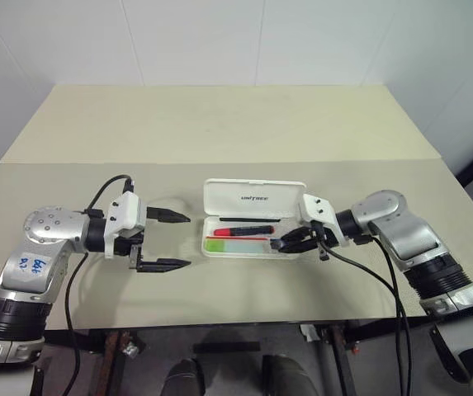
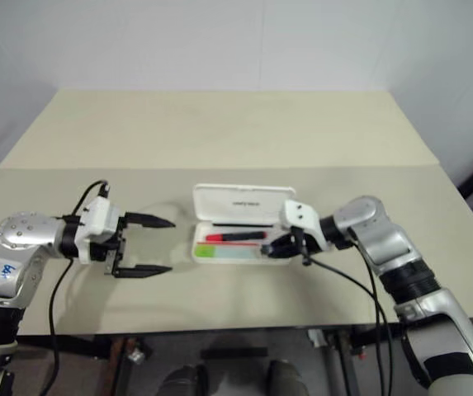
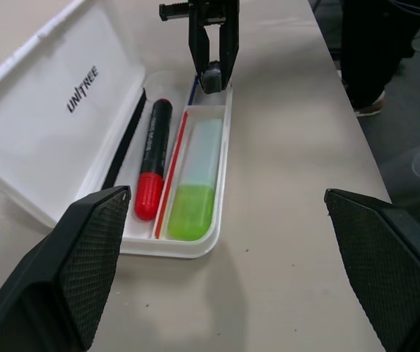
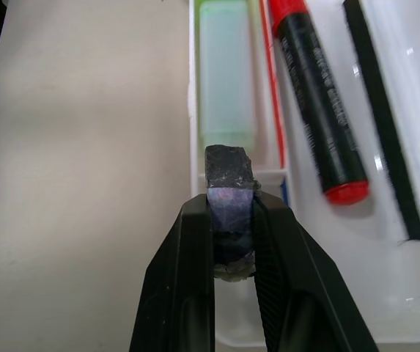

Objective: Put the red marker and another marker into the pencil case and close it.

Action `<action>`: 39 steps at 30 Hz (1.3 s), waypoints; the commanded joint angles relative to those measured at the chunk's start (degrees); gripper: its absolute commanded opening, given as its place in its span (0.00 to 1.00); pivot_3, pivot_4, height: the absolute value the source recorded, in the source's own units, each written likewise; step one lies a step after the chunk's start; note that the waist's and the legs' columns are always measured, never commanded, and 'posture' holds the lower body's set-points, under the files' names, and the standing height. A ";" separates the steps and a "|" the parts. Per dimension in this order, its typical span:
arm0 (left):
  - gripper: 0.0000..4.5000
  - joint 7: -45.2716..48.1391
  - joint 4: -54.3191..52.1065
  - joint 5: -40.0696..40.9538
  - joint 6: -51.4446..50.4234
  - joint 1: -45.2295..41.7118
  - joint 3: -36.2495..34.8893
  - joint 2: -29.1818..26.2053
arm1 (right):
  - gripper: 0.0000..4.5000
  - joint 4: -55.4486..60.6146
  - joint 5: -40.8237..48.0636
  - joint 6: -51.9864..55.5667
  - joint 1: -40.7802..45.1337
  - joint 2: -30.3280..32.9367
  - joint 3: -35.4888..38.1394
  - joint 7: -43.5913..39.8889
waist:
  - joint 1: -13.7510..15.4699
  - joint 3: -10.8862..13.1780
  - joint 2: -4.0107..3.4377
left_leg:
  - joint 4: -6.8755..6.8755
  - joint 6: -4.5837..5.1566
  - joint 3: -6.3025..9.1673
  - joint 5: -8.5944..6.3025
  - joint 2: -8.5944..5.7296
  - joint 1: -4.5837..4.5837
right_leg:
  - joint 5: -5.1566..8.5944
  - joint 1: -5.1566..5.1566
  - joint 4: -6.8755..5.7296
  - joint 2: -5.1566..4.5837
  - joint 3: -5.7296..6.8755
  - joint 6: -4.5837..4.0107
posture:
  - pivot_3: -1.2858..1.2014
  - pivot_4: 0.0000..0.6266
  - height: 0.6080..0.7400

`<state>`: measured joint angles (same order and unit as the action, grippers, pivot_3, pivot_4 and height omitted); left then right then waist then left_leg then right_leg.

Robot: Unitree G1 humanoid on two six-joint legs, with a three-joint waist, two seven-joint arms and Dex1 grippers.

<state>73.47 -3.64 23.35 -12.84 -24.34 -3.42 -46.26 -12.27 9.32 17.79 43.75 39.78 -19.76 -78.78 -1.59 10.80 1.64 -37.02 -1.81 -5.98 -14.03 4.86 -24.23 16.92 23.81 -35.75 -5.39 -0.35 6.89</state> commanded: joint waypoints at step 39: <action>0.87 2.10 9.90 4.95 0.35 -7.78 -6.00 -0.67 | 1.00 17.62 22.89 0.40 -17.80 5.93 29.74 3.45 | -0.03 0.00 -0.01 | -0.03 -0.02 0.03 0.01 0.01 0.06 | -0.01 -0.07 -0.05 0.02 0.00 0.02 | 0.52 0.24 1.00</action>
<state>75.29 5.91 26.32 -12.12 -31.15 -7.20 -47.06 4.33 31.85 19.83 25.59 44.83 7.89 -75.30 -1.62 10.80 1.63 -37.04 -1.83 -5.95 -14.02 4.86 -24.17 16.91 23.75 -35.80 -5.37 -0.35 6.91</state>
